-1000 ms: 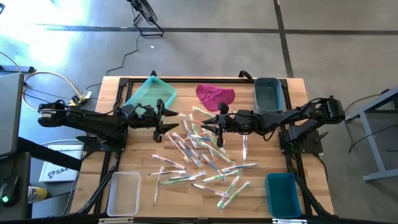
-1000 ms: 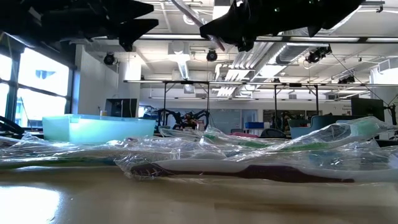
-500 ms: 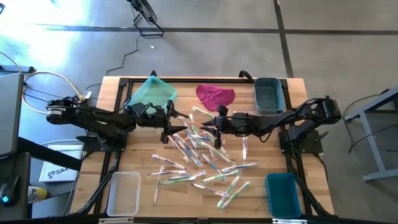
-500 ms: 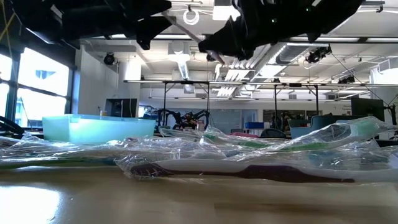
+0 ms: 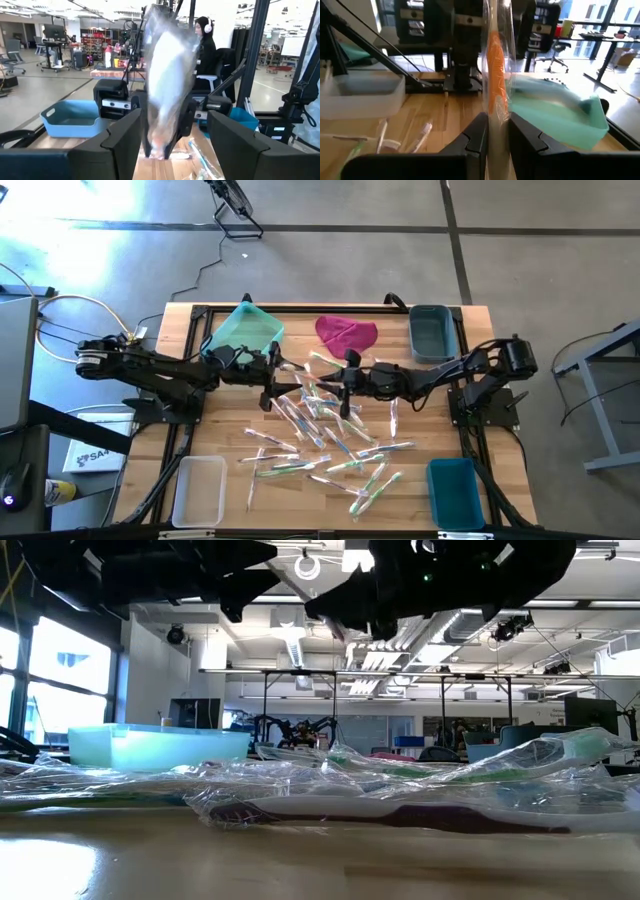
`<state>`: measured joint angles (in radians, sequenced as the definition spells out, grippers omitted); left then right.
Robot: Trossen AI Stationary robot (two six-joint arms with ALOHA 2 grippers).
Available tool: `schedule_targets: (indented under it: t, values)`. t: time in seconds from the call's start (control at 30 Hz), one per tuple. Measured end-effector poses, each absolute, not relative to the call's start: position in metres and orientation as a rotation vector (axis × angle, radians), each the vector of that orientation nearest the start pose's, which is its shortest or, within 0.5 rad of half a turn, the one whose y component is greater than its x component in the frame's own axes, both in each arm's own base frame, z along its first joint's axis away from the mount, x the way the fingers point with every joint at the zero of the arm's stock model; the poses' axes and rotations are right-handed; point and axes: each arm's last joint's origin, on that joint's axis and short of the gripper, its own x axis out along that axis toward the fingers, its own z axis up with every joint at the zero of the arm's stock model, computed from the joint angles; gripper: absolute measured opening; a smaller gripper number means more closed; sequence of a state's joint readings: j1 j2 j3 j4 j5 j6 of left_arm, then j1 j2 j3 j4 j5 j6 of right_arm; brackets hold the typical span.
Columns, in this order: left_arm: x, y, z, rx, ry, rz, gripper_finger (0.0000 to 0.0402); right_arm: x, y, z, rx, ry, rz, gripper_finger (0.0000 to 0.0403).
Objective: Pick & Place Toothbrushes
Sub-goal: Put the orange toothbrush to the transparent bin
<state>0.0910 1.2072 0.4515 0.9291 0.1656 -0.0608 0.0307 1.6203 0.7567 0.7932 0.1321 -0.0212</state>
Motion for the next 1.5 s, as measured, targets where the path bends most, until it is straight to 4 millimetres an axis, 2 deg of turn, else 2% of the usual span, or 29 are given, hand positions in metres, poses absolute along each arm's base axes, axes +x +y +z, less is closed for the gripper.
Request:
schedule_targets:
  t: [0.57, 1.07, 1.3, 1.4, 1.5]
  values:
    - [0.241, 0.017, 0.240, -0.040, -0.159, -0.076, 0.0218, 0.334, 0.006, 0.213, -0.027, 0.074, -0.093, 0.0050]
    - [0.252, 0.018, 0.237, -0.041, -0.142, -0.076, 0.0218, 0.334, 0.006, 0.213, -0.028, 0.076, -0.093, 0.0050]
    - [0.252, 0.018, 0.238, -0.038, -0.147, -0.079, 0.0218, 0.334, 0.006, 0.212, -0.029, 0.088, -0.093, 0.0050]
    - [0.252, 0.018, 0.238, -0.038, -0.146, -0.079, 0.0206, 0.334, 0.006, 0.212, -0.029, 0.090, -0.093, 0.0050]
    - [0.252, 0.018, 0.238, -0.038, -0.146, -0.079, 0.0176, 0.334, 0.006, 0.211, -0.029, 0.090, -0.093, 0.0050]
